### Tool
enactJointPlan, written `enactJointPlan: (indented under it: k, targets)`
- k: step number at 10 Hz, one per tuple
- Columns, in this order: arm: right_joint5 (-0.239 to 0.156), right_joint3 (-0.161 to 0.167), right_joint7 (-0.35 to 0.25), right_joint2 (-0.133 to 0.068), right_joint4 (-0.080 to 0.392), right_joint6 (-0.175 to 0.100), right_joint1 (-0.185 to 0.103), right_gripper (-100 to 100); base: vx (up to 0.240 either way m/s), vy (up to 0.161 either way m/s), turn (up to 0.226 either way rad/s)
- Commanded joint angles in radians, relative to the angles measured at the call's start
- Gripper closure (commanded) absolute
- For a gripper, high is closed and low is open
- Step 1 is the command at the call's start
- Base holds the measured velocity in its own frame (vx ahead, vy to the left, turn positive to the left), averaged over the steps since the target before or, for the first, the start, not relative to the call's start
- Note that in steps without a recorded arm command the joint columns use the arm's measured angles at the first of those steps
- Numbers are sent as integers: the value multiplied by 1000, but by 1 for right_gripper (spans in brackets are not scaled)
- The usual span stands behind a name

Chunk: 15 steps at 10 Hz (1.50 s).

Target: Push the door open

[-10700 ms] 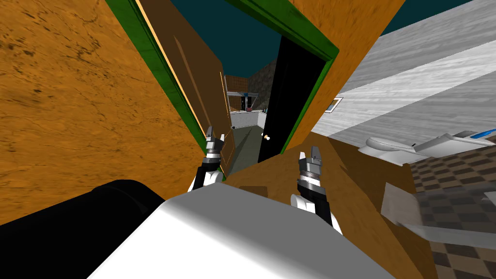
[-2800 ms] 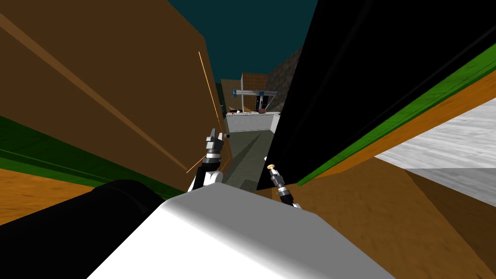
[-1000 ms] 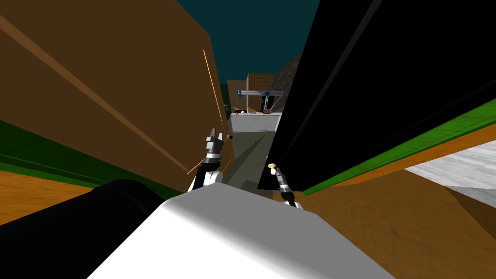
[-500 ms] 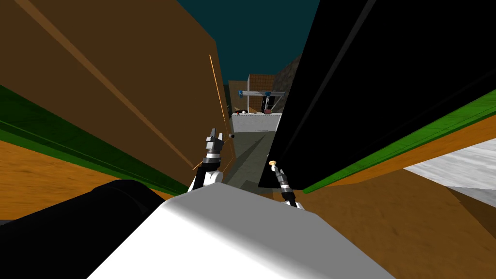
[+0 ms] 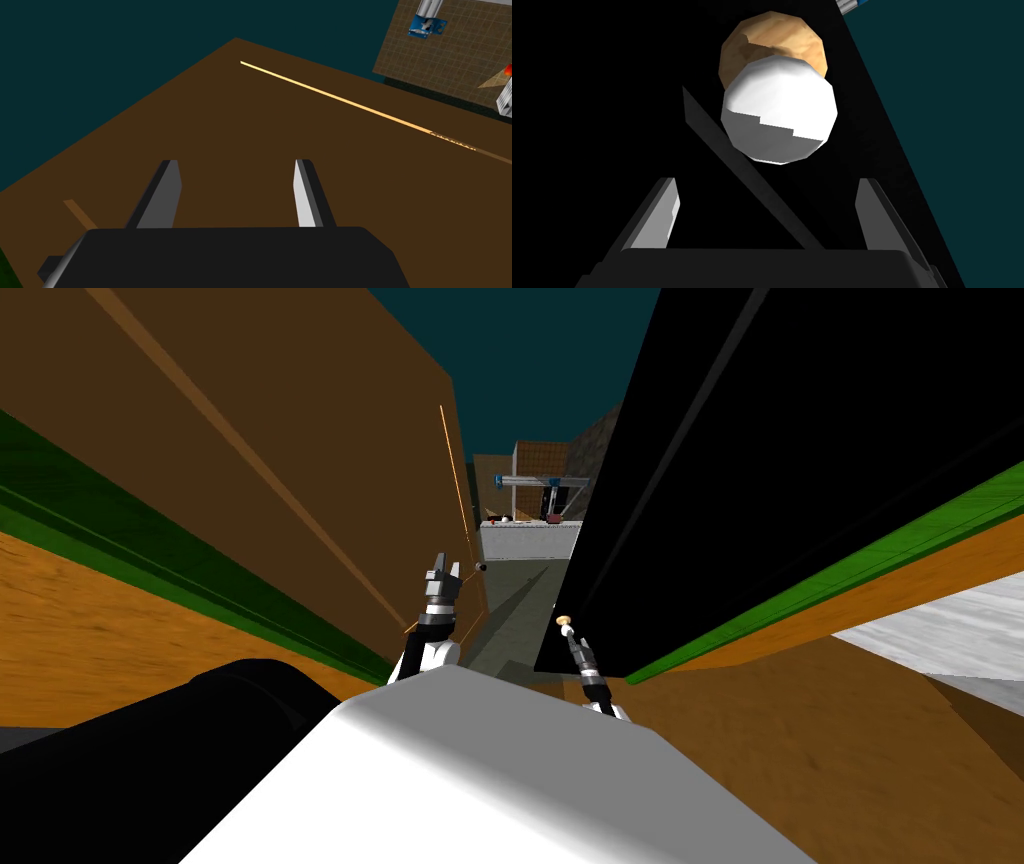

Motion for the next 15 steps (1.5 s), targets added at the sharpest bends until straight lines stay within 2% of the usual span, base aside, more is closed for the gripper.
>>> enactJointPlan:
  k: [1,2,7,15]
  targets:
    - [-9,1,50,-7,14,3,-9,-100,-70,23,33]
    - [-9,1,62,-7,14,3,-9,-100,-57,16,10]
    - [-33,5,207,-29,53,8,-32,-100,-68,15,24]
    - [-60,9,405,-53,99,15,-59,-100,-63,10,19]
